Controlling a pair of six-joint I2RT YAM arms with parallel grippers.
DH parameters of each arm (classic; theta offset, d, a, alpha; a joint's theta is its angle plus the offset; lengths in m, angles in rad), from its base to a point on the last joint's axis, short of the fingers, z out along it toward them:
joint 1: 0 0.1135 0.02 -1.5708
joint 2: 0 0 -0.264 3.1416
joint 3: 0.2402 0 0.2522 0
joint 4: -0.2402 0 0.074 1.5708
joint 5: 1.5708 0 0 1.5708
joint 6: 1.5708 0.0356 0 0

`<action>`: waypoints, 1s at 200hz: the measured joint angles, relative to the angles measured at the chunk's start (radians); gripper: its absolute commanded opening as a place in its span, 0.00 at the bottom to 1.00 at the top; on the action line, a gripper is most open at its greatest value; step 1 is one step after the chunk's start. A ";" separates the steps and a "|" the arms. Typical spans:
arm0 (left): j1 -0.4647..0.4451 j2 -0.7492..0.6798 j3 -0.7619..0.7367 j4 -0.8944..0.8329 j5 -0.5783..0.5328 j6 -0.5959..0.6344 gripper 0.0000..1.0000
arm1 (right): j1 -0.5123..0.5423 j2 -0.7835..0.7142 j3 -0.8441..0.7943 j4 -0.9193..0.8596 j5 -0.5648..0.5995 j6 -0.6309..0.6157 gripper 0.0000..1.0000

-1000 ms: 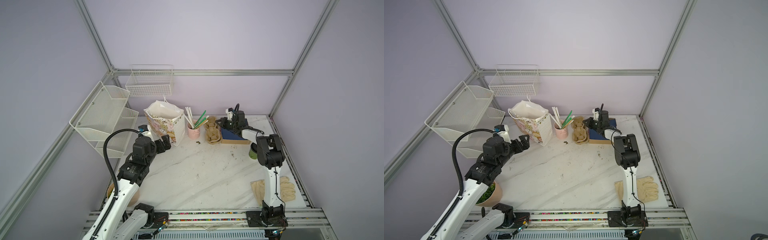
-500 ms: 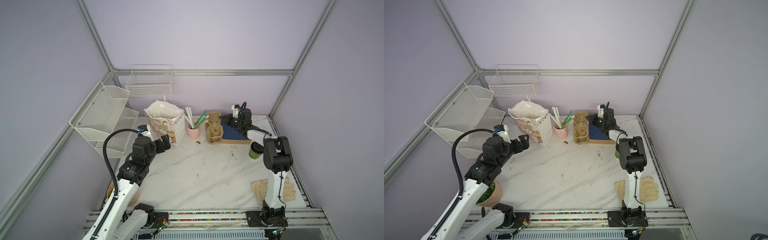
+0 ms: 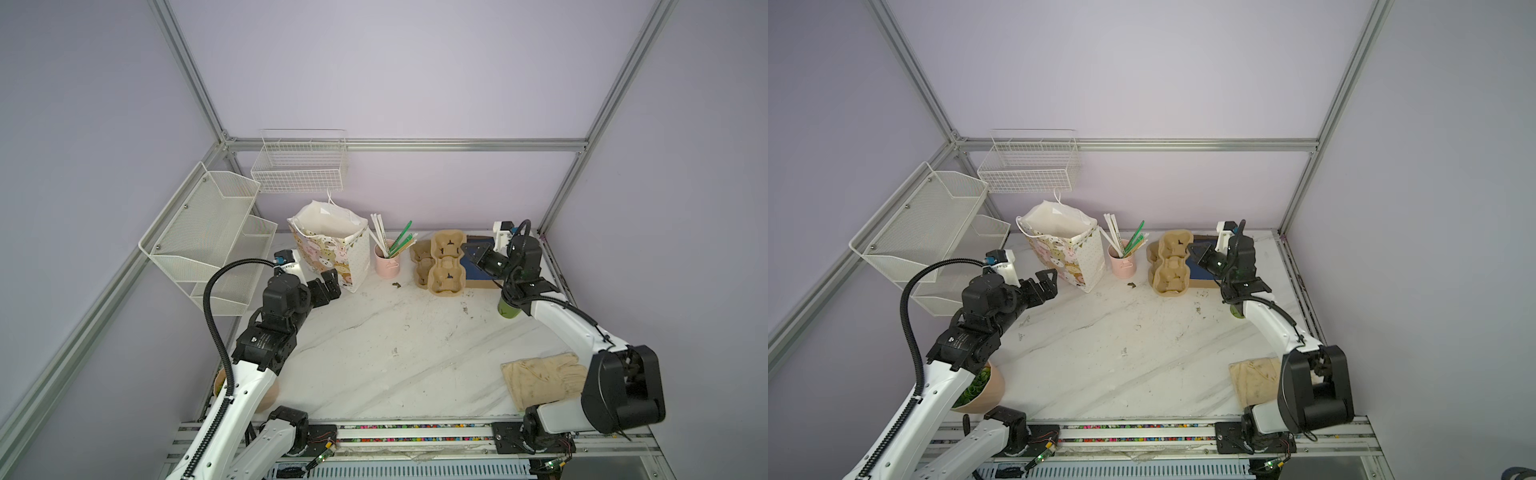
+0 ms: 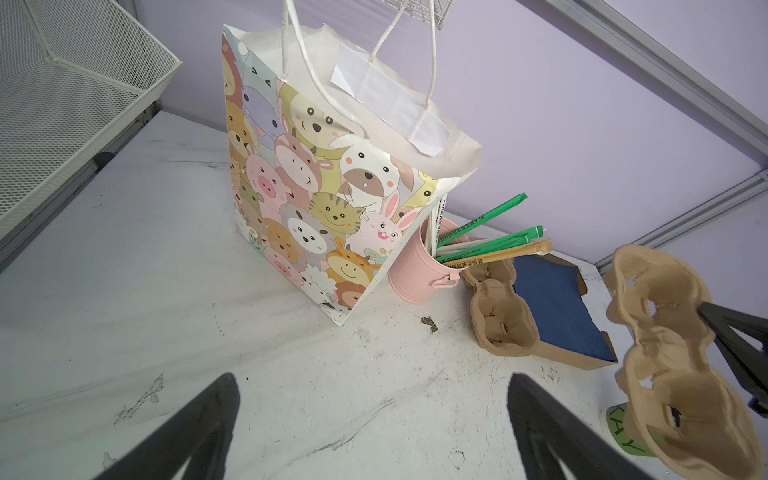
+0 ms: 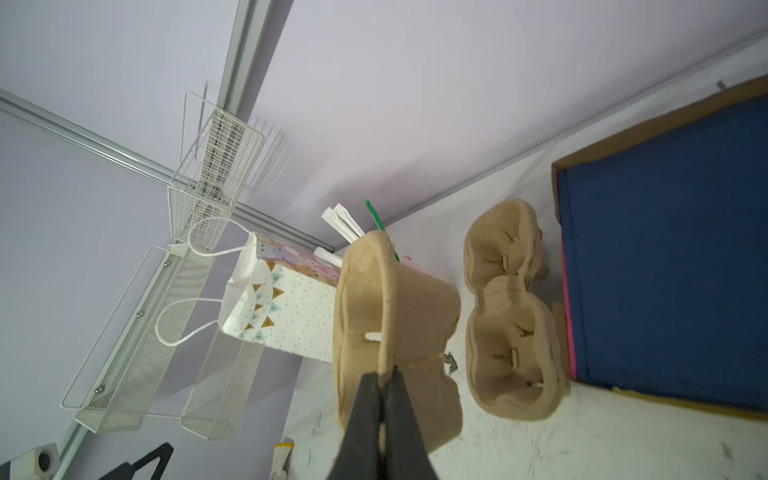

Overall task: Pack the takeout coffee
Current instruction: 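Carry the tan cup carrier toward the robot and lower it onto the table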

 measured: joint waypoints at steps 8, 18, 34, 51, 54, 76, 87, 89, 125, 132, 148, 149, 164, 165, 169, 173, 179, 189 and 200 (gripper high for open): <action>0.000 0.000 0.000 0.000 0.003 0.000 1.00 | 0.007 -0.057 -0.045 -0.018 0.006 -0.005 0.00; 0.000 -0.001 0.000 0.000 0.006 0.000 1.00 | 0.015 -0.135 -0.111 -0.041 0.011 -0.006 0.00; 0.000 -0.005 0.000 0.000 0.008 0.000 1.00 | 0.021 -0.244 -0.227 -0.058 0.014 -0.004 0.00; 0.001 -0.011 0.000 0.000 0.010 0.000 1.00 | 0.021 -0.306 -0.327 -0.072 0.019 0.000 0.00; 0.001 -0.011 0.000 0.000 0.010 0.000 1.00 | 0.021 -0.314 -0.343 -0.078 0.021 0.000 0.00; 0.002 -0.012 0.000 0.001 0.014 -0.001 1.00 | 0.021 -0.342 -0.441 -0.106 0.037 0.010 0.00; 0.003 -0.012 0.000 0.001 0.015 -0.001 1.00 | 0.021 -0.344 -0.470 -0.113 0.045 0.016 0.00; 0.003 -0.012 0.000 0.001 0.015 -0.001 1.00 | 0.021 -0.344 -0.476 -0.113 0.047 0.018 0.00; 0.005 -0.012 0.000 0.001 0.016 -0.001 1.00 | 0.021 -0.314 -0.520 -0.093 0.066 0.026 0.00; 0.005 -0.012 0.000 0.001 0.016 -0.001 1.00 | 0.021 -0.296 -0.521 -0.085 0.069 0.026 0.00; 0.005 -0.012 0.000 0.001 0.016 -0.001 1.00 | 0.021 -0.263 -0.526 -0.061 0.076 0.022 0.00; 0.004 -0.012 0.000 0.001 0.016 -0.001 1.00 | 0.021 -0.260 -0.527 -0.060 0.077 0.022 0.00; 0.005 -0.012 0.000 0.001 0.016 -0.001 1.00 | 0.021 -0.233 -0.534 -0.039 0.085 0.018 0.00; 0.005 -0.012 0.000 0.001 0.016 -0.001 1.00 | 0.021 -0.231 -0.535 -0.038 0.086 0.017 0.00; 0.005 -0.012 0.000 0.001 0.016 -0.001 1.00 | 0.021 -0.226 -0.537 -0.034 0.088 0.015 0.00; 0.005 -0.012 0.000 0.001 0.016 -0.001 1.00 | 0.021 -0.222 -0.539 -0.029 0.090 0.014 0.00; 0.005 -0.011 0.000 0.001 0.016 -0.001 1.00 | 0.021 -0.219 -0.540 -0.025 0.092 0.011 0.00; 0.005 -0.010 0.000 0.001 0.016 -0.001 1.00 | 0.021 -0.215 -0.541 -0.017 0.095 0.006 0.00; 0.004 -0.008 0.000 0.001 0.016 -0.001 1.00 | 0.021 -0.209 -0.541 -0.001 0.095 -0.001 0.00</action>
